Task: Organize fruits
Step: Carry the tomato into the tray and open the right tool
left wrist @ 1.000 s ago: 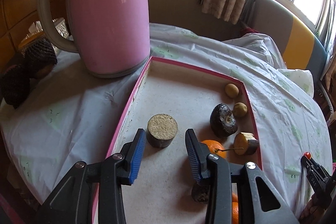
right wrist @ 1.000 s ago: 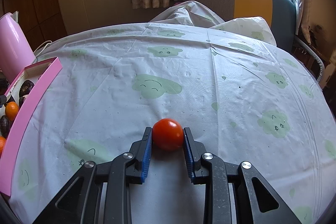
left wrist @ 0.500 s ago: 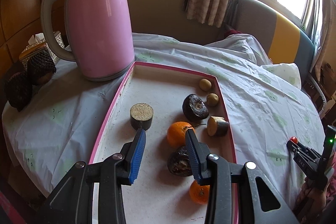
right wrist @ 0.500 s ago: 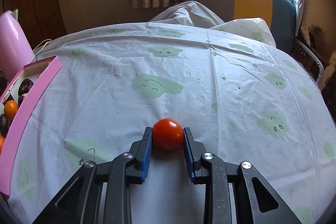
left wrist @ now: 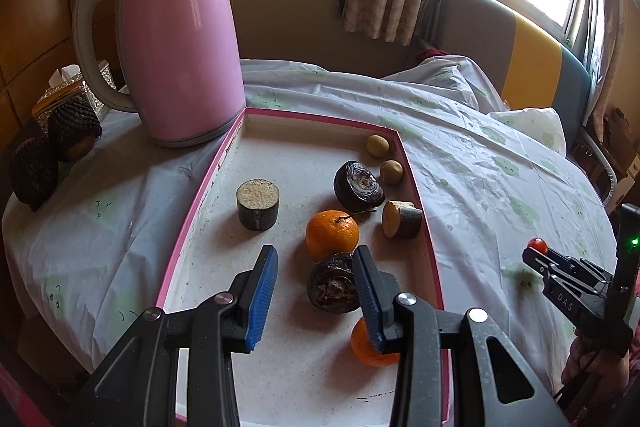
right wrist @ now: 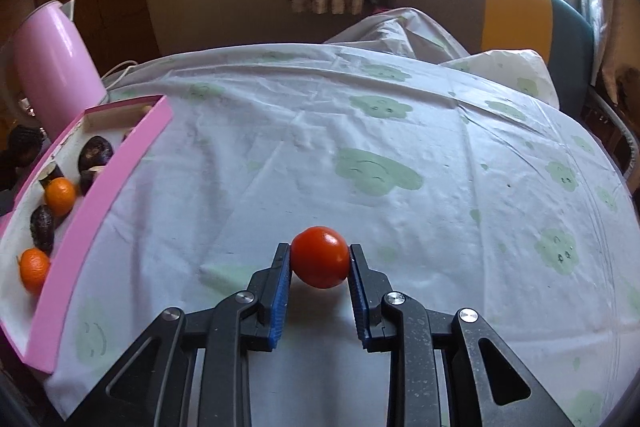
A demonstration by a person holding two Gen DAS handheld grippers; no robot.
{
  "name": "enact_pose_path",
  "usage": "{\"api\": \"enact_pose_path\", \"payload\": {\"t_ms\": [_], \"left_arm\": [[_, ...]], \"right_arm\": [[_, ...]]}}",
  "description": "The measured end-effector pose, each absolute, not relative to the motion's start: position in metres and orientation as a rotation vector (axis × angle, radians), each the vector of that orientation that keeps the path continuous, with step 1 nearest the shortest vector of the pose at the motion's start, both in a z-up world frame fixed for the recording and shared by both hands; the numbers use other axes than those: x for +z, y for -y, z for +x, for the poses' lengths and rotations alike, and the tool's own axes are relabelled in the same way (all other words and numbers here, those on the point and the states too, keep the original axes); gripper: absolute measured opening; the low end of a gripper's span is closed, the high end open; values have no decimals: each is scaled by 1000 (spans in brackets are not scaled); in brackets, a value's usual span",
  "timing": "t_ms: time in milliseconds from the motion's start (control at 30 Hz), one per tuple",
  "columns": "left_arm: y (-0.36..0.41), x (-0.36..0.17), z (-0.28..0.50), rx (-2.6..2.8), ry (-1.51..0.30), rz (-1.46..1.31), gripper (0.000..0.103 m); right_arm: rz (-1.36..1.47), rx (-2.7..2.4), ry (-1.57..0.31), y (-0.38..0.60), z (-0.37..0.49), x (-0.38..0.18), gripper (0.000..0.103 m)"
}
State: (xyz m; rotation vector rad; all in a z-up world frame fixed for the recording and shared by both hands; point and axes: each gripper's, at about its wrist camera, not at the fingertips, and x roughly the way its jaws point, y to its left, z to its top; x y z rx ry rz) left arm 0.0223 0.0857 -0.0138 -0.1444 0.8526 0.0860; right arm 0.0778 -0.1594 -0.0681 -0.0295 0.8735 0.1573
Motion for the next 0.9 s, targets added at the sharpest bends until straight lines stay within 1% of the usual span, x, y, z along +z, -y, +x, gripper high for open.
{"api": "enact_pose_path", "payload": {"t_ms": [433, 633, 800, 867, 900], "left_arm": [[-102, -15, 20, 120, -845, -167, 39], [-111, -12, 16, 150, -835, -183, 40], [-112, -10, 14, 160, -823, -190, 40], [-110, -8, 12, 162, -815, -187, 40], [-108, -7, 11, 160, -811, -186, 41]], "right_arm": [[-42, 498, -830, 42, 82, -28, 28], [-136, 524, -876, -2, 89, -43, 30], [-135, 528, -881, -7, 85, -49, 30], [-132, 512, -867, -2, 79, -46, 36], [-124, 505, -860, 2, 77, -44, 37]]}}
